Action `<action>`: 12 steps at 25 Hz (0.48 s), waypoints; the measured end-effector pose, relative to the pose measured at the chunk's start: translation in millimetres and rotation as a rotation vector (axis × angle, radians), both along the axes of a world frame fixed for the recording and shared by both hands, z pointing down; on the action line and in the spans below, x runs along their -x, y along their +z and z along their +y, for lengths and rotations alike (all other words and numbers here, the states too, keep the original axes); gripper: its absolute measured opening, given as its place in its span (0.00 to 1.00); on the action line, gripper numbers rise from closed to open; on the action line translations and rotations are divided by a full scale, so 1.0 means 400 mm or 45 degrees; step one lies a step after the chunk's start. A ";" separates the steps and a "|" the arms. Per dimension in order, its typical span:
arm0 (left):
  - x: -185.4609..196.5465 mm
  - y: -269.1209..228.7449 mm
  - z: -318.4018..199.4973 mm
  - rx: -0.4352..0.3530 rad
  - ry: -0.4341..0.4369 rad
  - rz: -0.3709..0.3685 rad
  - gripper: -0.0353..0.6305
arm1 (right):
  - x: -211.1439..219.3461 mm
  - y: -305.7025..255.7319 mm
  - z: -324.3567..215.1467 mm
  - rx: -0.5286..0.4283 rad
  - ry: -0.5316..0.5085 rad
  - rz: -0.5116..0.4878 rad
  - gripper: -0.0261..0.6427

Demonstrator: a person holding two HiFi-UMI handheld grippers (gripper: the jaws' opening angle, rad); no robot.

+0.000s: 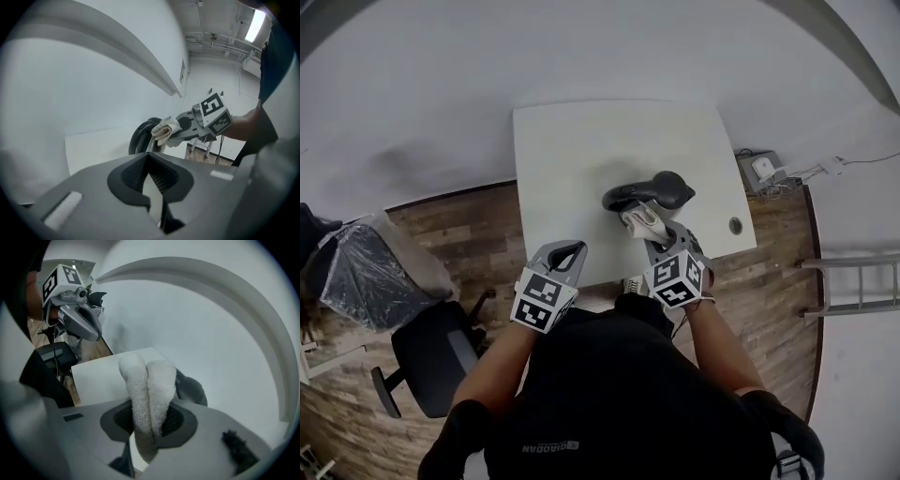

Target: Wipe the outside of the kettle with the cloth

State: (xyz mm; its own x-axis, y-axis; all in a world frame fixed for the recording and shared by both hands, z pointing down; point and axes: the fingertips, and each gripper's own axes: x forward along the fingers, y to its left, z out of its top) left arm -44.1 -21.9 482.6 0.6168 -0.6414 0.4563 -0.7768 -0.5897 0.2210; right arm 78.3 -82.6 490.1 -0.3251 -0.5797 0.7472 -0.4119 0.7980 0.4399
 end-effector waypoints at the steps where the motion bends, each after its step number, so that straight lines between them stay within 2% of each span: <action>1: 0.002 0.002 0.002 0.002 -0.001 0.005 0.06 | -0.003 0.018 0.004 0.011 0.004 0.014 0.18; 5: 0.003 -0.007 0.001 -0.002 -0.051 0.045 0.06 | 0.012 0.097 0.014 0.082 -0.015 0.050 0.18; 12: 0.045 -0.003 0.033 0.000 -0.119 0.013 0.06 | 0.022 0.227 0.030 0.129 -0.063 0.109 0.18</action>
